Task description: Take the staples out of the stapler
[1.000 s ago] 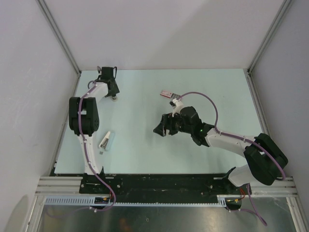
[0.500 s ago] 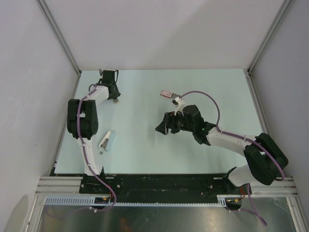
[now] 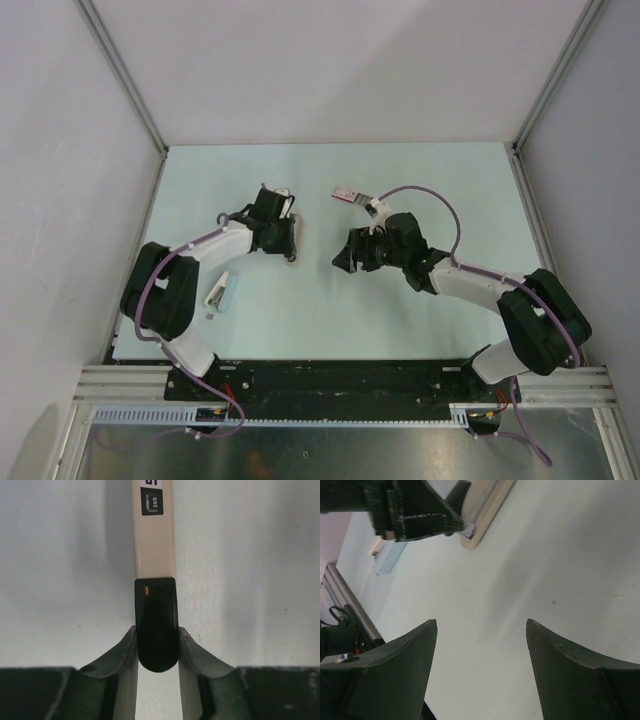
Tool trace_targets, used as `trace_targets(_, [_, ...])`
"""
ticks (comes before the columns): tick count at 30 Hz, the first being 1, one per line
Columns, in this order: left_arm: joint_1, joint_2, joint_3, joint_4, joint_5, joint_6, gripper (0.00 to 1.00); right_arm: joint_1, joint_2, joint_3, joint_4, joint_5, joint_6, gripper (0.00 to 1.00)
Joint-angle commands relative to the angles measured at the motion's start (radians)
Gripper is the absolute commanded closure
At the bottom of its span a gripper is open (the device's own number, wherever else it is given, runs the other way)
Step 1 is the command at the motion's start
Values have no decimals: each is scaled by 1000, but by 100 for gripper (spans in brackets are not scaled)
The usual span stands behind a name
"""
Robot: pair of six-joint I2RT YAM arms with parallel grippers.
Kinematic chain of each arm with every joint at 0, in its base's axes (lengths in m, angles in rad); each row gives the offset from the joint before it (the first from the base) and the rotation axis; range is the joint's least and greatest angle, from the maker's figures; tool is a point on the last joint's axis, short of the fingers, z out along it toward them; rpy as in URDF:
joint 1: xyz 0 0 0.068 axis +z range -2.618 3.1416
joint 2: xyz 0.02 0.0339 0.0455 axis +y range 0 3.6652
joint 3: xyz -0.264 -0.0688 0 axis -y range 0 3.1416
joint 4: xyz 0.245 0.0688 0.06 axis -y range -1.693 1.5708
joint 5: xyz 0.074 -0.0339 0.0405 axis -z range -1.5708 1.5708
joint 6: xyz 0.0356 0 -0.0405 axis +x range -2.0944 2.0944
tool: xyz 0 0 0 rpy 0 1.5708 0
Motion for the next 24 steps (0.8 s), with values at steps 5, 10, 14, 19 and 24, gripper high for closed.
trace_targets(5, [-20, -3, 2, -7, 142, -43, 48, -24, 78, 38, 29, -7, -31, 23])
trace_targets(10, [-19, -42, 45, -20, 171, -8, 18, -18, 125, 95, -16, 32, -41, 15])
trace_targets(14, [5, -84, 131, -80, 186, 40, 12, 40, 169, 201, -114, 147, -92, 2])
trace_targets(19, [101, -158, 147, -98, 190, 93, 18, 127, 259, 380, -250, 292, -136, 1])
trace_targets(24, [241, -235, 68, -97, 175, 149, 32, 173, 294, 418, -280, 322, -134, 1])
